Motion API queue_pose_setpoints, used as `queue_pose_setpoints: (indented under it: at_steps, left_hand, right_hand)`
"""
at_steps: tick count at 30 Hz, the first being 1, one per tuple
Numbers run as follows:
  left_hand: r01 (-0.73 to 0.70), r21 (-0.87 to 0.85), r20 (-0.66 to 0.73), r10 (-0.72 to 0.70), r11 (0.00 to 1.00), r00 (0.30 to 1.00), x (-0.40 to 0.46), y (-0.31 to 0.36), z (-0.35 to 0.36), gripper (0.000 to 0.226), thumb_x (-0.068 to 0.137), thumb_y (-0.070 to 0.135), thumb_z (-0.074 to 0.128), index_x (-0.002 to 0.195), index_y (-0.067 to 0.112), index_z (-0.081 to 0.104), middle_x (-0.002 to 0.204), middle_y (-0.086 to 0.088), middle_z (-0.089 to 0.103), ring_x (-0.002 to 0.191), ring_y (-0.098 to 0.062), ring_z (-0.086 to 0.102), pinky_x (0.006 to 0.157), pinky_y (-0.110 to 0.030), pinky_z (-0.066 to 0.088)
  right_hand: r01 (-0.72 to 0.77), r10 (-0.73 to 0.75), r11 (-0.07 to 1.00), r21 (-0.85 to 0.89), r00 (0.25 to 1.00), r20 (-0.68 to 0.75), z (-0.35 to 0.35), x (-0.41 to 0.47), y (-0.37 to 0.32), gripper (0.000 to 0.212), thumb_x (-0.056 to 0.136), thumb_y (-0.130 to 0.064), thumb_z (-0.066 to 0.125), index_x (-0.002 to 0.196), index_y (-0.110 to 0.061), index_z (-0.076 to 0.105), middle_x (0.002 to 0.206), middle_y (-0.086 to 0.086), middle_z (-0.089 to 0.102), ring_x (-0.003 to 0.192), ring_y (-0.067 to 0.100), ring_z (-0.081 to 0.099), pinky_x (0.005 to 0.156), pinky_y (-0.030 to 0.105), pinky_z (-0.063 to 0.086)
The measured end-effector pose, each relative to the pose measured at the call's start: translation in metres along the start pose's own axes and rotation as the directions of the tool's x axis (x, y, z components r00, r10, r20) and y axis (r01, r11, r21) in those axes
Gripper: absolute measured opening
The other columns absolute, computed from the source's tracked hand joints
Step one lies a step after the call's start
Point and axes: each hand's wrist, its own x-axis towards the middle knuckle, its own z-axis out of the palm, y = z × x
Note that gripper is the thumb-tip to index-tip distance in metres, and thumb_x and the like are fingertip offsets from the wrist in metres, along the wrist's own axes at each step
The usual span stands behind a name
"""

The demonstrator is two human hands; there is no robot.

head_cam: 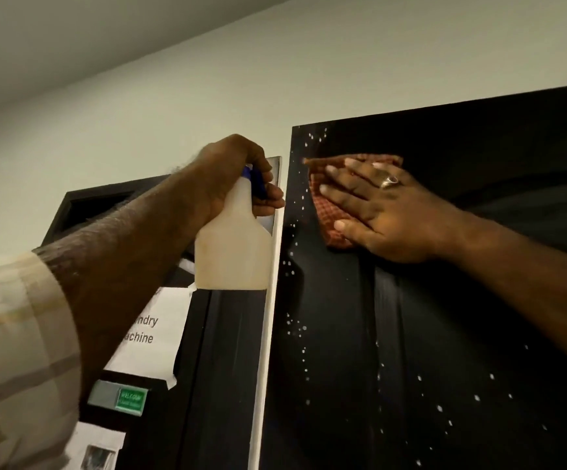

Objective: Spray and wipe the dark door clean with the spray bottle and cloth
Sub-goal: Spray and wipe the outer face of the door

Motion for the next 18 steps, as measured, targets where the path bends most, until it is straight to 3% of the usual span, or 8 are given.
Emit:
queue_pose_setpoints:
  at_steps: [4, 6, 9, 12, 18]
  left_hand:
    - [0.030, -0.035, 0.069, -0.027, 0.999, 0.997, 0.004, -0.006, -0.016, 0.019, 0.087, 0.014, 0.060, 0.098, 0.003, 0.070, 0.098, -0.023, 0.080, 0.092, -0.037, 0.081, 0.087, -0.049, 0.066]
    - [0.037, -0.038, 0.108, -0.033, 0.999, 0.994, 0.005, -0.007, -0.017, 0.019, 0.088, 0.016, 0.060, 0.100, 0.003, 0.070, 0.102, -0.023, 0.080, 0.094, -0.037, 0.081, 0.085, -0.047, 0.066]
    - [0.027, -0.057, 0.140, -0.019, 0.998, 0.990, 0.010, -0.008, -0.018, 0.020, 0.089, 0.016, 0.060, 0.100, 0.002, 0.069, 0.104, -0.024, 0.079, 0.094, -0.039, 0.080, 0.082, -0.046, 0.067]
    - [0.020, -0.057, 0.134, -0.012, 0.998, 0.991, 0.014, -0.009, -0.018, 0.022, 0.088, 0.015, 0.060, 0.102, 0.001, 0.071, 0.101, -0.024, 0.080, 0.089, -0.038, 0.081, 0.084, -0.049, 0.066]
    - [-0.015, -0.022, 0.075, 0.017, 1.000, 0.997, 0.020, -0.019, -0.035, 0.034, 0.083, 0.012, 0.063, 0.113, -0.001, 0.073, 0.096, -0.024, 0.080, 0.087, -0.039, 0.081, 0.088, -0.053, 0.065]
  right_hand:
    - [-0.207, 0.206, 0.978, -0.006, 0.978, -0.034, -0.001, -0.017, 0.011, 0.086, 0.088, -0.079, -0.002, 0.168, -0.046, -0.003, 0.176, -0.018, -0.015, 0.163, 0.009, -0.014, 0.128, 0.038, -0.011]
    - [-0.360, 0.363, 0.932, 0.044, 0.928, -0.081, -0.004, 0.000, 0.017, 0.085, 0.091, -0.077, 0.005, 0.169, -0.042, 0.006, 0.178, -0.013, -0.005, 0.164, 0.013, -0.006, 0.129, 0.042, -0.008]
    - [-0.503, 0.511, 0.859, 0.097, 0.853, -0.104, -0.016, 0.051, 0.015, 0.076, 0.103, -0.068, 0.013, 0.170, -0.033, 0.004, 0.179, -0.003, -0.006, 0.165, 0.022, -0.008, 0.129, 0.051, -0.009]
    - [-0.490, 0.497, 0.867, 0.092, 0.865, -0.066, -0.028, 0.104, -0.004, 0.072, 0.108, -0.060, 0.016, 0.171, -0.029, 0.001, 0.179, 0.002, -0.011, 0.164, 0.027, -0.012, 0.129, 0.054, -0.011]
    - [-0.232, 0.236, 0.970, 0.070, 0.970, -0.064, -0.017, 0.112, -0.036, 0.067, 0.110, -0.061, 0.016, 0.170, -0.036, 0.000, 0.178, -0.005, -0.012, 0.163, 0.019, -0.016, 0.129, 0.048, -0.015]
